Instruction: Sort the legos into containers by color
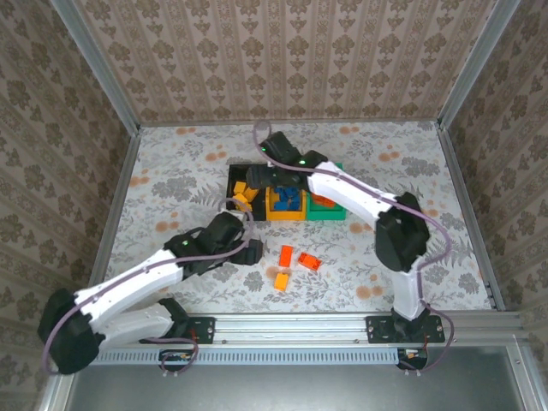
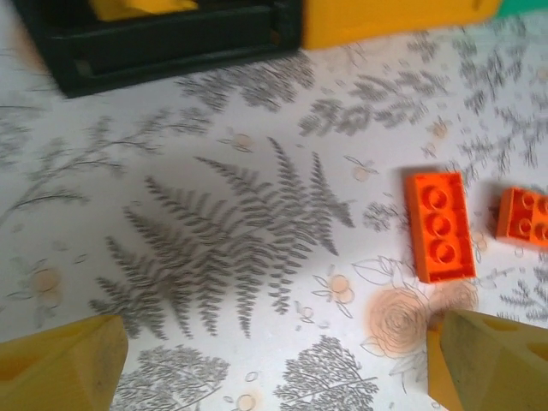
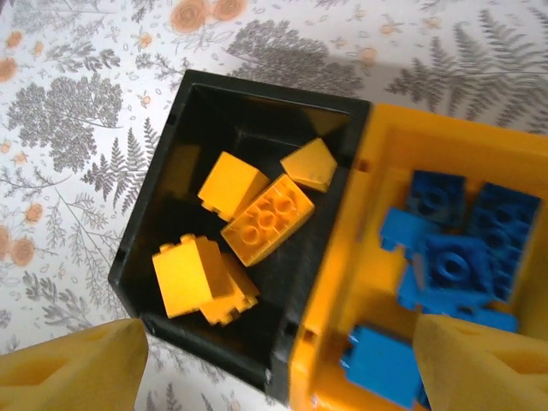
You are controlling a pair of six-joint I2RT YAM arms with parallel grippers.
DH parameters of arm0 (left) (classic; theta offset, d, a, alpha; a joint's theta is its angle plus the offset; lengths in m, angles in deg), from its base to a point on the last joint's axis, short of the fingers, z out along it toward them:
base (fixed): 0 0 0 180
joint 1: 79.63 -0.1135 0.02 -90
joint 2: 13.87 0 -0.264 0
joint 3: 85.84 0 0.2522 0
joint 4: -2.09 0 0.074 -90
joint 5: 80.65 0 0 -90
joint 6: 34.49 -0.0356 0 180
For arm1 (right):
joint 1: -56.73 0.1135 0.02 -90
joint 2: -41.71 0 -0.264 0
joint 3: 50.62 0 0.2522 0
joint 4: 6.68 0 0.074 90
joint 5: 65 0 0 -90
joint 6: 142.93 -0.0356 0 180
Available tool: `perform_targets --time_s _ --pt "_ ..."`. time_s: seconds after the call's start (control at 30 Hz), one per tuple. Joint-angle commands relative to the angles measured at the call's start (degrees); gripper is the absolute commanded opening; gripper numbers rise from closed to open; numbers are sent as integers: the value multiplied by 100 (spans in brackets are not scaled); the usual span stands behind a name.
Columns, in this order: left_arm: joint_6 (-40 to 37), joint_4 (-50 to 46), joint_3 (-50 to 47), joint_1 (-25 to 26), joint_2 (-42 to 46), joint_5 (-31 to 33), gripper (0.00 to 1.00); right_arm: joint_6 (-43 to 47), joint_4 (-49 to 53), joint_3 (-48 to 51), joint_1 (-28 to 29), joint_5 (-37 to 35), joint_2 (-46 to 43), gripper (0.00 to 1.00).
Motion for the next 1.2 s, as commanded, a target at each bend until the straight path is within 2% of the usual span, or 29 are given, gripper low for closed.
perform_targets --time_s 0.0,0.13,0.3,0.4,0.57,0.7,0.93,1.17 --pt "-491 21 519 505 -738 -268 94 -307 -451 833 -183 -193 -866 83" --pt "-645 -144 967 1127 -1833 -361 87 -400 -570 1924 -372 -307 -1700 84" --pt "-657 -280 1223 1522 -2545 -397 84 -505 -721 2817 -622 -308 -2462 84" --pt "-651 -324 1299 1657 -2870 -444 84 -537 -745 3064 -713 -299 -2714 85" --pt "-643 -276 1324 1784 -3292 -565 73 -540 -763 3195 -821 -298 -2903 85" --pt "-656 -293 1349 1812 -3365 -553 64 -571 -774 3200 -896 -300 -2961 86" --pt "-637 -363 1269 1818 -3226 -493 39 -608 -771 3173 -960 -300 -2943 86" --pt "-468 -635 1220 1691 -2482 33 34 -666 -775 3191 -982 -309 -2942 86"
